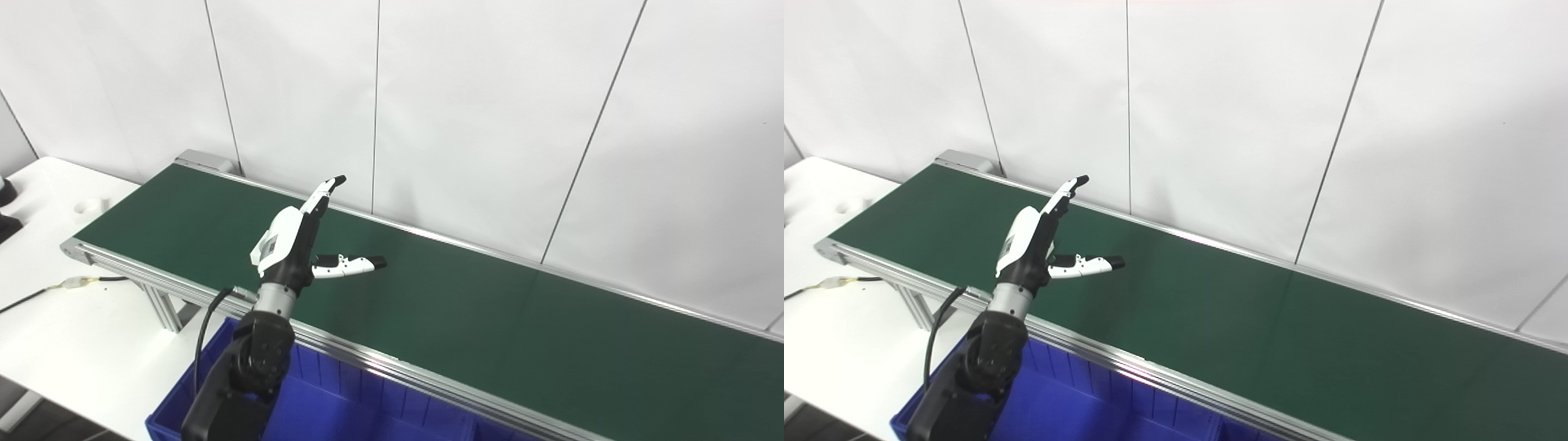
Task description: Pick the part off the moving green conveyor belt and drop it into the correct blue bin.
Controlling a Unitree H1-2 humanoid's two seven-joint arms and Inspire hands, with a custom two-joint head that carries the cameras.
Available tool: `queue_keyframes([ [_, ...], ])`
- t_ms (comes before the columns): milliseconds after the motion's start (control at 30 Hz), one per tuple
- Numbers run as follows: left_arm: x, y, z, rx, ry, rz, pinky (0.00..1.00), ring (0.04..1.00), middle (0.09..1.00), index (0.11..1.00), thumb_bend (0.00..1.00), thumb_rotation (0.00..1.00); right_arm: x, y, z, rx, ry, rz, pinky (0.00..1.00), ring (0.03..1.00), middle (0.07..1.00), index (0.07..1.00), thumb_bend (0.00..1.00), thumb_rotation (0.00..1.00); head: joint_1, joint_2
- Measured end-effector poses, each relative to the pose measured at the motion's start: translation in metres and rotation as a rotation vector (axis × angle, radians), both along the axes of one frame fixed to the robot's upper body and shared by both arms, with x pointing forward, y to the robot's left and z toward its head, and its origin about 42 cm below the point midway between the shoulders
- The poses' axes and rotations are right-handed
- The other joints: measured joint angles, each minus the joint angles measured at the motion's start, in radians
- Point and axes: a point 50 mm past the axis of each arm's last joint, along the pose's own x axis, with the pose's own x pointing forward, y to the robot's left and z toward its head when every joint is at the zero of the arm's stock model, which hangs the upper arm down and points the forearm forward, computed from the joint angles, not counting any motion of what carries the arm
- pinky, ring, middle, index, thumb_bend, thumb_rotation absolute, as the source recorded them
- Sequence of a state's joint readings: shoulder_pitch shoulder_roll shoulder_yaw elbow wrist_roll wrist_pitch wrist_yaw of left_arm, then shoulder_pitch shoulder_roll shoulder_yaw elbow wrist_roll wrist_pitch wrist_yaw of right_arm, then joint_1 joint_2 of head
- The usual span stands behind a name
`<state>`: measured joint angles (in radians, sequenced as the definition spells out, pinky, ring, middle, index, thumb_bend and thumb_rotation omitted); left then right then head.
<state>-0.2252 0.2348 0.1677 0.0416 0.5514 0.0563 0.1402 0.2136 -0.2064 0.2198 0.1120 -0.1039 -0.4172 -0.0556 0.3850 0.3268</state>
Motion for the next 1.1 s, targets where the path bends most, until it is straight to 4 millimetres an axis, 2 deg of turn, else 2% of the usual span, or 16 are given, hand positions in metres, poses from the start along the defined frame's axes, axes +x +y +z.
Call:
queue_keyframes([
  [267, 0.035, 0.023, -0.012, 0.062, 0.091, 0.053, 0.77, 0.888, 0.961, 0.927, 0.84, 0.37, -0.001, 0.001, 0.000, -0.008, -0.006, -0.002, 0.73, 0.791, 0.813, 0.888, 0.59, 0.47, -0.009, 0.000],
  [333, 0.041, 0.029, -0.016, 0.072, 0.113, 0.069, 0.76, 0.882, 0.960, 0.926, 0.84, 0.35, -0.003, 0.002, -0.001, -0.008, -0.002, 0.002, 0.74, 0.800, 0.818, 0.891, 0.59, 0.46, -0.011, 0.002],
  [533, 0.053, 0.037, -0.028, 0.110, 0.194, 0.085, 0.78, 0.886, 0.952, 0.922, 0.84, 0.33, -0.003, 0.003, 0.000, 0.001, -0.004, 0.005, 0.73, 0.795, 0.816, 0.881, 0.62, 0.47, -0.012, 0.000],
  [767, 0.065, 0.047, -0.039, 0.208, 0.260, 0.116, 0.84, 0.904, 0.956, 0.920, 0.86, 0.30, -0.004, 0.006, 0.000, 0.001, -0.002, 0.012, 0.74, 0.783, 0.795, 0.862, 0.58, 0.42, -0.017, -0.002],
  [867, 0.070, 0.051, -0.040, 0.242, 0.273, 0.131, 0.89, 0.935, 0.973, 0.919, 0.86, 0.28, -0.005, 0.007, -0.001, -0.001, 0.000, 0.014, 0.72, 0.771, 0.783, 0.854, 0.60, 0.45, -0.018, 0.000],
  [1100, 0.075, 0.052, -0.048, 0.261, 0.324, 0.142, 0.91, 0.988, 1.000, 0.932, 0.86, 0.26, -0.009, 0.007, 0.000, -0.002, 0.000, 0.009, 0.72, 0.769, 0.780, 0.856, 0.59, 0.45, -0.023, 0.005],
])
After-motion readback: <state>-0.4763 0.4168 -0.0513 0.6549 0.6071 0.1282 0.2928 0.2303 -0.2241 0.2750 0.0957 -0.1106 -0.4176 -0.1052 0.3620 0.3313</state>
